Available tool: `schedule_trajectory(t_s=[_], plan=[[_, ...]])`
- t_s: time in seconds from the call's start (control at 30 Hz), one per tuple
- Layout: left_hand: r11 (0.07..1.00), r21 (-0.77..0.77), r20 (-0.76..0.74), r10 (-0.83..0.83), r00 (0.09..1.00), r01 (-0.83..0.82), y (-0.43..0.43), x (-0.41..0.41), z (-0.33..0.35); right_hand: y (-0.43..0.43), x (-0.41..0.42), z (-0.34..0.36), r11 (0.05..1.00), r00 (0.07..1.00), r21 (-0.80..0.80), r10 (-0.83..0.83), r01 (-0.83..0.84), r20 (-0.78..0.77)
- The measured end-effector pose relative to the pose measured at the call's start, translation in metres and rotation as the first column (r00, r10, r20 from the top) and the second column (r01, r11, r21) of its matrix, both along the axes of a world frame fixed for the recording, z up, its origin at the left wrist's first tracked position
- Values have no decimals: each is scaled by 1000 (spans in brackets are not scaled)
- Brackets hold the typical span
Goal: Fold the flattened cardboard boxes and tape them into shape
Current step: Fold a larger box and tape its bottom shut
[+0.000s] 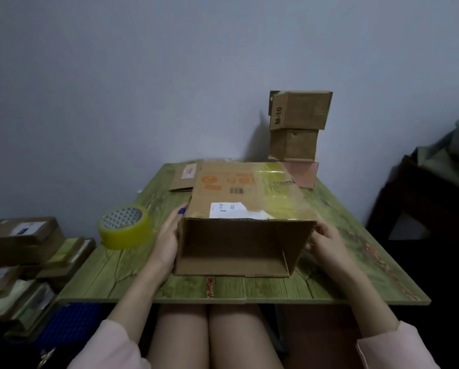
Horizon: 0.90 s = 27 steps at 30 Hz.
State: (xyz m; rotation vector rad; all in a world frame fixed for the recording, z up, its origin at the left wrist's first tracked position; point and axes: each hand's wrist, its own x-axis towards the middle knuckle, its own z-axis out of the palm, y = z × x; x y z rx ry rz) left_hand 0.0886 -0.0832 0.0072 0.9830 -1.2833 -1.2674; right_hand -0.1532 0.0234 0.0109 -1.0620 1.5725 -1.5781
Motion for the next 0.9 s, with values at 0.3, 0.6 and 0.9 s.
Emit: schedule_trajectory(t_s=[0.3, 0.6, 0.9], plan=[[998, 24, -80, 66, 995, -64, 1, -7, -2, 0, 8, 4, 991, 997, -131, -28, 17, -77], [937, 159, -94, 327, 940, -310, -12, -21, -5, 0, 26, 15, 942, 961, -251, 166, -221, -221], [922, 14, 20, 387, 922, -387, -2, -33, -8, 1, 18, 23, 916, 847, -106, 308, -388, -432]])
